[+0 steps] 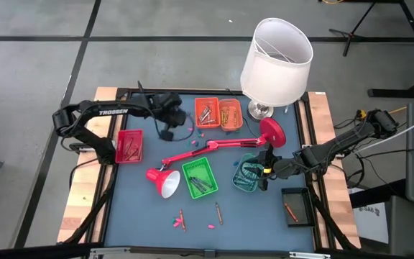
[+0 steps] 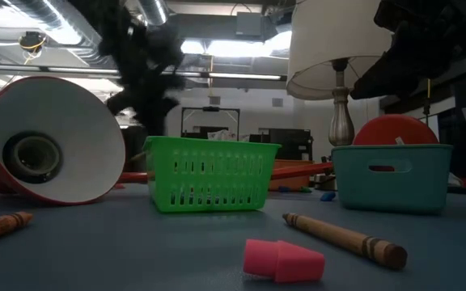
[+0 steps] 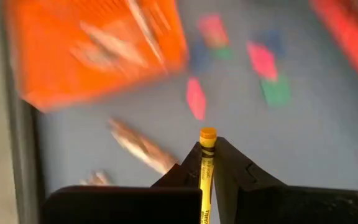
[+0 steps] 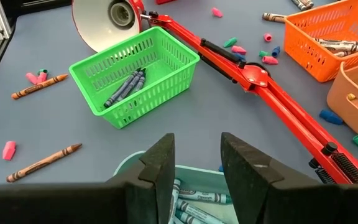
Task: Sort crayons
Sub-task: Put the yellow crayon into the light orange bin
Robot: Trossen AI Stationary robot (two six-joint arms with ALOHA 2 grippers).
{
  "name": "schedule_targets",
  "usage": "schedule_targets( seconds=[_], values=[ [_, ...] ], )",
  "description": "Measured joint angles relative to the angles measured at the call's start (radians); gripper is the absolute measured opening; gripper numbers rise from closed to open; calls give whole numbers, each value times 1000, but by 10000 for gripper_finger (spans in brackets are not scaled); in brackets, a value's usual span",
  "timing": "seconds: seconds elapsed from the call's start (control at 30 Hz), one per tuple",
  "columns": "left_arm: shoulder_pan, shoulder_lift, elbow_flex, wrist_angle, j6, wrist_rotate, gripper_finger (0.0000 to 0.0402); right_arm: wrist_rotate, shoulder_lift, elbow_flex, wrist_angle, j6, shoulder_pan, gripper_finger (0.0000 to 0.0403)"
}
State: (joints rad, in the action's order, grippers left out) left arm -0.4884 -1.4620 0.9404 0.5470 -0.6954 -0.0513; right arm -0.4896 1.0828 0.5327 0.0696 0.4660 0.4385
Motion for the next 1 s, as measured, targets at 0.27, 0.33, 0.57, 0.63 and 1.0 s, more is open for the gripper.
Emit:
schedule_targets(
  seconds=[0.27, 0.33, 0.57, 0.63, 1.0],
  values=[
    [3, 1, 65, -532, 412, -115, 8, 0, 0, 0, -15, 0, 0, 127],
    [15, -7, 49, -691, 492, -121, 8, 0, 0, 0, -27, 0, 0, 127],
    [93, -123, 43, -1019, 611, -97, 9, 4, 0, 0, -29, 0, 0, 127],
    [119, -173, 43, -1099, 613, -61, 9, 9, 0, 0, -35, 3, 0, 127],
    [168, -421, 43, -1376, 551, 71, 9, 37, 0, 0, -229, 81, 1, 127]
  ],
)
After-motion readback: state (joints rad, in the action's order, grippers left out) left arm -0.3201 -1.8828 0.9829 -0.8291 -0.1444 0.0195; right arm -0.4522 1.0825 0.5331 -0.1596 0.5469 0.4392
